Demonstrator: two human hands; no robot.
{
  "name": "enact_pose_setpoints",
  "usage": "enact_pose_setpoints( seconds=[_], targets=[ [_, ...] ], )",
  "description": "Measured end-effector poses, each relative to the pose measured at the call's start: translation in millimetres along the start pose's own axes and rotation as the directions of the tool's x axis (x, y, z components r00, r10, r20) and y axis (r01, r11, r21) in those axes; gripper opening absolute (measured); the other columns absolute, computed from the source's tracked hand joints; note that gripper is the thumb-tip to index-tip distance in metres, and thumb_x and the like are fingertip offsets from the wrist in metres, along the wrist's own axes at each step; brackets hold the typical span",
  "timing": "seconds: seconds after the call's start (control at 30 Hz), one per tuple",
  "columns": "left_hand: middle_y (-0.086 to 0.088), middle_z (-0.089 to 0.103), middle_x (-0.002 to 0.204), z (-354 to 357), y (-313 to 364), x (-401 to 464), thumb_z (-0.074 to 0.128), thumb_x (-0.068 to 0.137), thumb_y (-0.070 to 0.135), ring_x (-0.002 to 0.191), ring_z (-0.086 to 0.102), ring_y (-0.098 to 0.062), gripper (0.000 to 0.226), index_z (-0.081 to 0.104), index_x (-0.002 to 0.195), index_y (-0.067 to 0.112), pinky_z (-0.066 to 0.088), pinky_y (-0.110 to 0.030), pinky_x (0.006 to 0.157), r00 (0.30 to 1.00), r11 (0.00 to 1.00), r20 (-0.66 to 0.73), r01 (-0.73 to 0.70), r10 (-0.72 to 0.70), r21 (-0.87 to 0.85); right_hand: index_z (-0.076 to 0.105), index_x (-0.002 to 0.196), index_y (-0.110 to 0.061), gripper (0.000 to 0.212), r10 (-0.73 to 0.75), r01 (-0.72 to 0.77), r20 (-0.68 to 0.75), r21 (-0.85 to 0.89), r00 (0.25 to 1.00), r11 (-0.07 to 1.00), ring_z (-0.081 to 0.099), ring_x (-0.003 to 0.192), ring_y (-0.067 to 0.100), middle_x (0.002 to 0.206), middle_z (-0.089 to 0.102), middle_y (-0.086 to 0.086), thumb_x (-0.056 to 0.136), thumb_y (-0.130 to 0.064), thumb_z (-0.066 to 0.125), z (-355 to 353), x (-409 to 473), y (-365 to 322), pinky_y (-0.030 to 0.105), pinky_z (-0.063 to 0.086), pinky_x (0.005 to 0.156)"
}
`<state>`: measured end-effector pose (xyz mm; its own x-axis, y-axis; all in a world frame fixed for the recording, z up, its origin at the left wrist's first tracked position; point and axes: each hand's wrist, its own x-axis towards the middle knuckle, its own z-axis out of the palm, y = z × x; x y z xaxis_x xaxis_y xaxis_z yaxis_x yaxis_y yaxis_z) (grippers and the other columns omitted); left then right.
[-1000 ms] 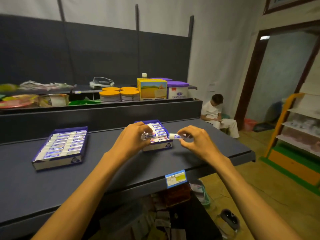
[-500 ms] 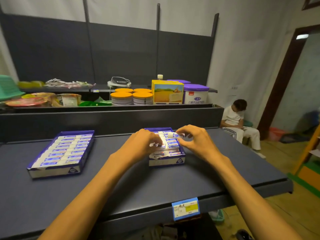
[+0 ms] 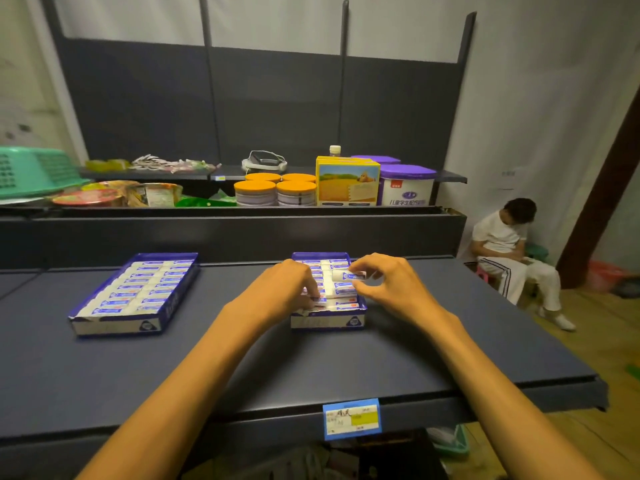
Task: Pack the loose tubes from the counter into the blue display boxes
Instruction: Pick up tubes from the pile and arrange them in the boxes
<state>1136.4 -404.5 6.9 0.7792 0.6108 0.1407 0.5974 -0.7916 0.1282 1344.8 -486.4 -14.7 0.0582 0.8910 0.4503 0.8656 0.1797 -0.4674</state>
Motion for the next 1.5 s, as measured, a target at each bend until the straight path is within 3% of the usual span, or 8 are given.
enact_pose_setpoints(
  seconds=[0.17,0.4,0.67,0.87,1.07,1.3,1.5],
  targets=[
    [0.000,0.059,0.123,2.0,-1.4,-5.9,0.067,0.089,0.029,0.109,0.055,-0.016,0.029,0.070,0.117,0.022,0.050,-0.029,0.087,1.000,1.000,-0.003,-0.003,0.003,0.010,0.065,0.117,-0.021,0.034,0.019,-0.017,0.096,-0.017,0.995,1.000,0.056,0.101,0.005,0.118,0.065,-0.003,0.085,-0.032,0.071,1.1,0.1,-5.1,0.016,0.049,0.075],
    [0.000,0.061,0.121,3.9,-6.5,-8.4,0.067,0.088,0.028,0.107,0.055,-0.014,0.031,0.069,0.118,0.022,0.047,-0.024,0.079,0.999,0.999,-0.035,0.005,-0.007,-0.042,0.064,0.118,-0.025,0.035,0.068,-0.043,0.250,-0.106,0.966,0.993,0.045,0.116,0.007,0.130,0.056,-0.004,0.085,-0.035,0.071,-1.4,4.8,-8.5,0.026,0.049,0.086],
    [0.000,0.062,0.120,3.6,-10.5,-6.0,0.070,0.086,0.028,0.107,0.056,-0.014,0.031,0.070,0.117,0.022,0.049,-0.025,0.077,0.999,0.998,-0.039,-0.001,-0.002,-0.065,0.063,0.125,-0.026,0.040,0.077,0.003,0.342,-0.227,0.937,0.974,0.041,0.124,0.012,0.136,0.052,-0.001,0.087,-0.035,0.069,-6.4,11.6,-19.3,0.025,0.044,0.086],
    [0.000,0.064,0.116,2.2,-8.7,-4.5,0.070,0.086,0.028,0.101,0.059,-0.014,0.029,0.072,0.113,0.019,0.053,-0.028,0.079,0.999,0.997,-0.050,-0.001,-0.003,-0.080,0.065,0.121,-0.025,0.036,0.067,-0.002,0.346,-0.186,0.936,0.983,0.039,0.114,0.006,0.135,0.053,-0.002,0.087,-0.034,0.069,-7.0,11.4,-21.2,0.019,0.043,0.077],
    [-0.001,0.064,0.119,1.8,-7.0,-3.5,0.069,0.087,0.027,0.104,0.059,-0.015,0.031,0.070,0.116,0.016,0.049,-0.022,0.077,0.999,0.997,-0.037,-0.002,-0.001,-0.083,0.070,0.114,-0.022,0.032,0.091,-0.021,0.367,-0.191,0.926,0.981,0.049,0.115,0.014,0.126,0.059,-0.001,0.083,-0.032,0.073,-4.5,18.9,-19.7,0.025,0.050,0.080],
    [0.001,0.065,0.117,4.4,-10.0,-6.0,0.071,0.086,0.031,0.101,0.059,-0.012,0.030,0.071,0.114,0.021,0.052,-0.027,0.078,0.997,0.998,-0.078,-0.004,-0.001,-0.061,0.069,0.114,-0.022,0.033,0.083,-0.020,0.377,-0.168,0.922,0.986,0.050,0.112,0.013,0.124,0.060,-0.002,0.083,-0.033,0.073,-3.4,19.8,-16.0,0.020,0.048,0.074],
    [0.001,0.064,0.115,-4.6,-15.7,-19.4,0.067,0.087,0.038,0.100,0.059,-0.013,0.038,0.066,0.120,0.018,0.053,-0.030,0.081,0.977,0.992,-0.195,0.062,-0.082,-0.108,0.062,0.119,-0.022,0.036,0.049,-0.042,0.182,-0.045,0.982,0.998,0.055,0.103,0.008,0.121,0.062,-0.002,0.087,-0.036,0.068,-10.3,12.5,-14.9,0.024,0.051,0.080]
  ],
)
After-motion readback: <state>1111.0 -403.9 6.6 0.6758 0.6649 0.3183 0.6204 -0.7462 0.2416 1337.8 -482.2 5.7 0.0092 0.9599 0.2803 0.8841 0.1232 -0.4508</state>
